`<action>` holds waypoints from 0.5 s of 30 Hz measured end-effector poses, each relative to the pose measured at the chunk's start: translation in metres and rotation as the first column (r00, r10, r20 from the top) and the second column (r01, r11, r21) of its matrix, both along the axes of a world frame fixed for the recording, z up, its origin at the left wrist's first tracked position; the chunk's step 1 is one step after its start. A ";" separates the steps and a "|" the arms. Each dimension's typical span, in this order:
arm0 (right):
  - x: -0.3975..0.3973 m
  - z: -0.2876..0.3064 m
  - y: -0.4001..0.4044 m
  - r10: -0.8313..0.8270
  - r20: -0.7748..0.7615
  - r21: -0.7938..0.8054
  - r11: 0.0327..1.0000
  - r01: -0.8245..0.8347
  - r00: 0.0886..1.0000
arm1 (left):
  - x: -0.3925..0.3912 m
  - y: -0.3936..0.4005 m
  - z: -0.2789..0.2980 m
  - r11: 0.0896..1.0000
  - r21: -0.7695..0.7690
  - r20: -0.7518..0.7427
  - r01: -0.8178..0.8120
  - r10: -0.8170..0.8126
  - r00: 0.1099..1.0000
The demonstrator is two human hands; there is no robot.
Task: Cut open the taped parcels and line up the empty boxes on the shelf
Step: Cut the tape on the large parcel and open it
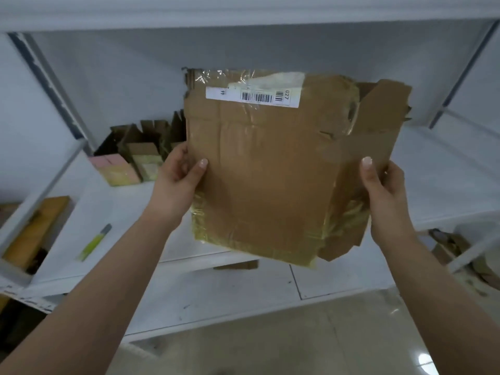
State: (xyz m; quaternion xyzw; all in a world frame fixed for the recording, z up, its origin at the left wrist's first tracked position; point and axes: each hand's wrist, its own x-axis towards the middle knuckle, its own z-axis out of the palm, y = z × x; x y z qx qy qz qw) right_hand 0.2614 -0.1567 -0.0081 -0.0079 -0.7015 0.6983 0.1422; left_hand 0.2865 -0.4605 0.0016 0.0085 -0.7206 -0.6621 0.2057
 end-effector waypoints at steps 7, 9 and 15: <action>-0.014 0.015 -0.122 0.166 -0.056 -0.088 0.981 -0.171 0.984 | 0.002 -0.102 0.002 1.000 0.011 -0.088 -0.002 0.003 0.996; -0.025 0.015 -0.160 0.154 -0.064 -0.101 0.982 -0.159 0.986 | -0.005 -0.138 0.002 1.000 -0.016 -0.124 -0.008 0.006 0.992; -0.054 -0.002 -0.250 0.224 0.024 -0.137 0.966 -0.219 0.974 | -0.022 -0.232 -0.008 0.998 -0.062 -0.192 -0.013 0.001 0.981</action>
